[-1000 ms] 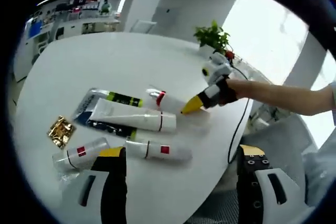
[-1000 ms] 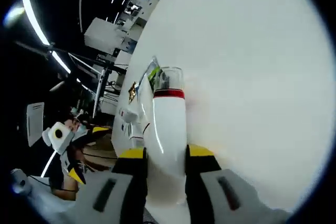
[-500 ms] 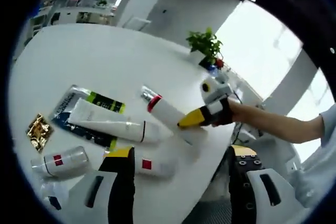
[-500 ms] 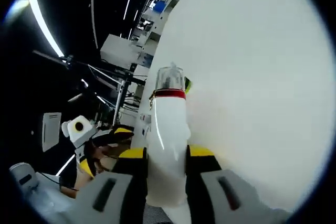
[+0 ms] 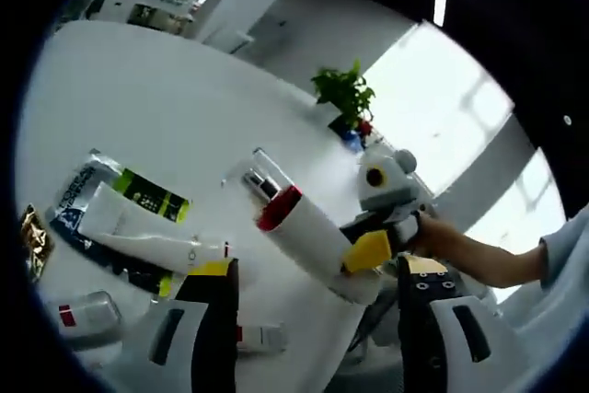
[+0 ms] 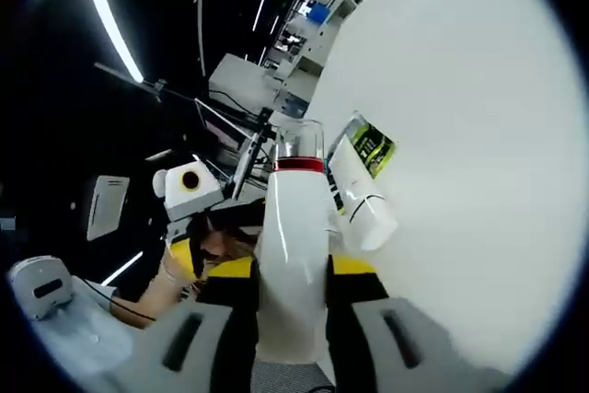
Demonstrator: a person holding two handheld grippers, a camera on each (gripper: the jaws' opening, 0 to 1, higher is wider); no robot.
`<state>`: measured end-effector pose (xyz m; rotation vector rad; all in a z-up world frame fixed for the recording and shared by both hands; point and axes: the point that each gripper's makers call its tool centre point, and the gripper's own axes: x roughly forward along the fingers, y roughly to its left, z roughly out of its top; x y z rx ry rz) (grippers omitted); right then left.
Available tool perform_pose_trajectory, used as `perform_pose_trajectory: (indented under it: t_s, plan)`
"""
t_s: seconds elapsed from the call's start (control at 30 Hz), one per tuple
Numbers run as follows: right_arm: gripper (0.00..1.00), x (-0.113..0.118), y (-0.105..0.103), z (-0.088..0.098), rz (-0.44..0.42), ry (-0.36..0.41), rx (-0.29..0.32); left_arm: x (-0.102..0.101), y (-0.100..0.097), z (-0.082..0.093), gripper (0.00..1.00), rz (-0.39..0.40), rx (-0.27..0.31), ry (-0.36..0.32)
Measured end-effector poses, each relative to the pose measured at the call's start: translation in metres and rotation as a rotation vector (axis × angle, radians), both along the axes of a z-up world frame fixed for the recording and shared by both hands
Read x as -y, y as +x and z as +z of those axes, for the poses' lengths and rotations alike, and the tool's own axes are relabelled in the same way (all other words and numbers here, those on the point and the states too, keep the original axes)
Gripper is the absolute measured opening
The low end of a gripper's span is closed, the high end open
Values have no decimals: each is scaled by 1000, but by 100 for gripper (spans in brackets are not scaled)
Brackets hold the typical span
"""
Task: Arrange the skincare products in the storage area until every visible bottle or jar stands upright without overlapping.
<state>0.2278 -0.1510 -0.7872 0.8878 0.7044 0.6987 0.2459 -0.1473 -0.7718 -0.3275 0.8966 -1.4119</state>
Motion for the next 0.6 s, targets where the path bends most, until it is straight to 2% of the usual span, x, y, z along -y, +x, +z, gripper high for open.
perform_pose_trajectory:
  t_s: [0.07, 0.1, 0.3, 0.37, 0.47, 0.53, 0.6]
  plan:
    - [25, -3, -1, 5, 4, 8, 15, 4, 1, 3, 66, -3, -27, -27]
    - [25, -4, -2, 7, 5, 13, 23, 9, 2, 7, 65, -3, -59, -57]
    - [26, -8, -8, 17, -2, 50, 52, 22, 7, 15, 59, -9, -124, -129]
    - [26, -8, -9, 21, -8, 56, 67, 23, 8, 16, 56, -3, -156, -137]
    - [26, -7, -11, 25, -14, 77, 79, 26, 9, 15, 52, -3, -163, -140]
    - [26, -6, -12, 27, -17, 84, 91, 29, 6, 17, 49, -10, -189, -158]
    - [26, -5, -14, 30, -14, 79, 105, 31, 6, 19, 42, -17, -196, -167]
